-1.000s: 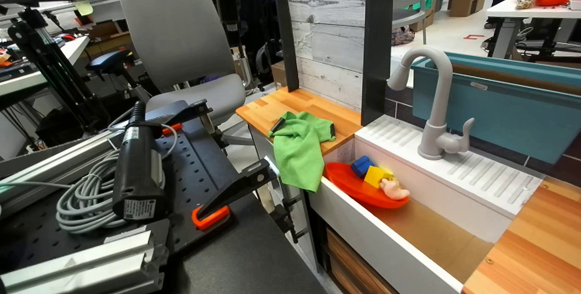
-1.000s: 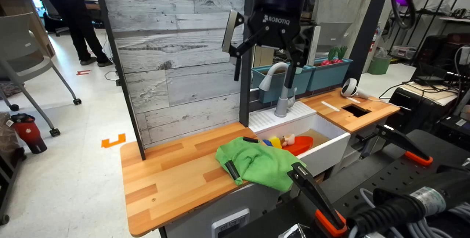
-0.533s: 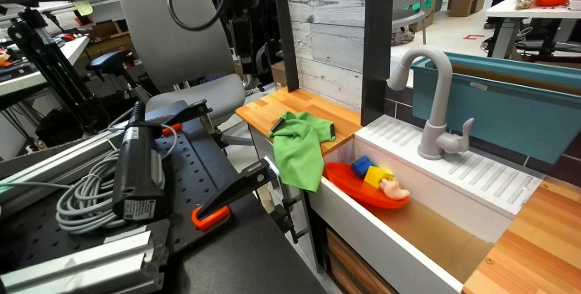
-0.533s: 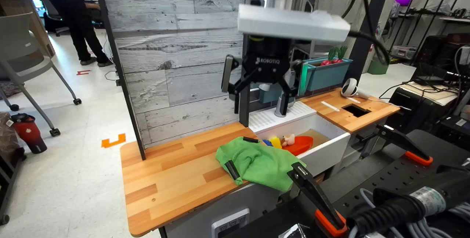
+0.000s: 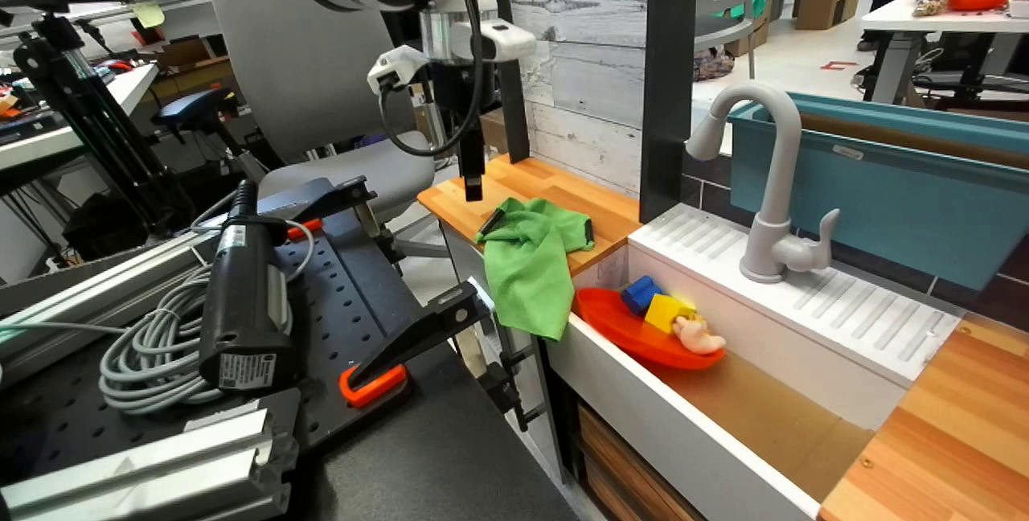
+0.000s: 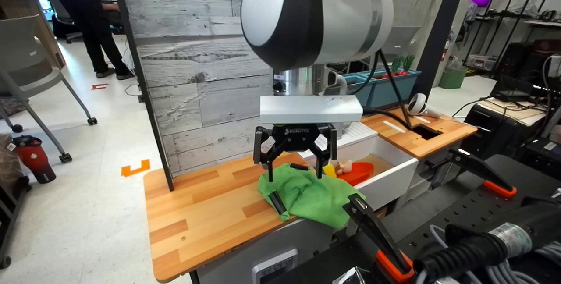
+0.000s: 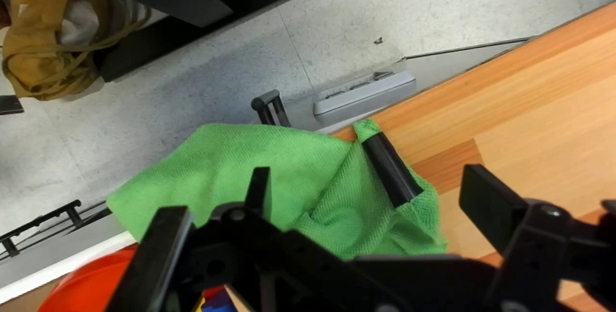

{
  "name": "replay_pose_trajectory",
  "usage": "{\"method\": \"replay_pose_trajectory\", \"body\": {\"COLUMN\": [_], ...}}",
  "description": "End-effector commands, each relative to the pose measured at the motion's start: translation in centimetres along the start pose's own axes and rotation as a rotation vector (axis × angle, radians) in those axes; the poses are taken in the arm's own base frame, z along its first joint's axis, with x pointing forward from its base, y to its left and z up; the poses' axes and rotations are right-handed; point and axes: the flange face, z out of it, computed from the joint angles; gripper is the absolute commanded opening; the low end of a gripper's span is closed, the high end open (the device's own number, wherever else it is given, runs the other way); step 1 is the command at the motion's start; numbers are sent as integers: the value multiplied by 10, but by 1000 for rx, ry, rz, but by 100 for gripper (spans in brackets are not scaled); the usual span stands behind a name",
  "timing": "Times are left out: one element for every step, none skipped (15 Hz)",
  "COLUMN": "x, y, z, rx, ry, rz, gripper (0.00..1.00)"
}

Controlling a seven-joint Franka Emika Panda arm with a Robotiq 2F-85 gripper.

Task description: Fold the green towel from left to right.

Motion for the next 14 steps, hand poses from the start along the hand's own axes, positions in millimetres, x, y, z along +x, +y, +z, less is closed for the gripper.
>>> {"method": "replay_pose_trajectory", "body": {"x": [21,24,28,30,33,35,36,37,38,39,40,41,43,44], "y": [-23,-27,-32,-36,-41,-45,-48,-51,-54,-57,-58,-60,-61,-62], "z": [26,32,40,46,52,58,63,67,70,73,76,78,79,80], "rx": [-12,-16,-21,-24,-27,-30,-35,-38,-42,-44,-46,-48,-51,-53], "ry": [8,10,15,13,12,12,11,-3,-6,-8,-14,-21,-29,-37], "rz": [-33,-37,-44,-47,-53,-57,-64,-74,-84,-91,-98,-104,-109,-114], "gripper": [100,100,100,100,100,100,100,75,74,65,58,51,42,35]}}
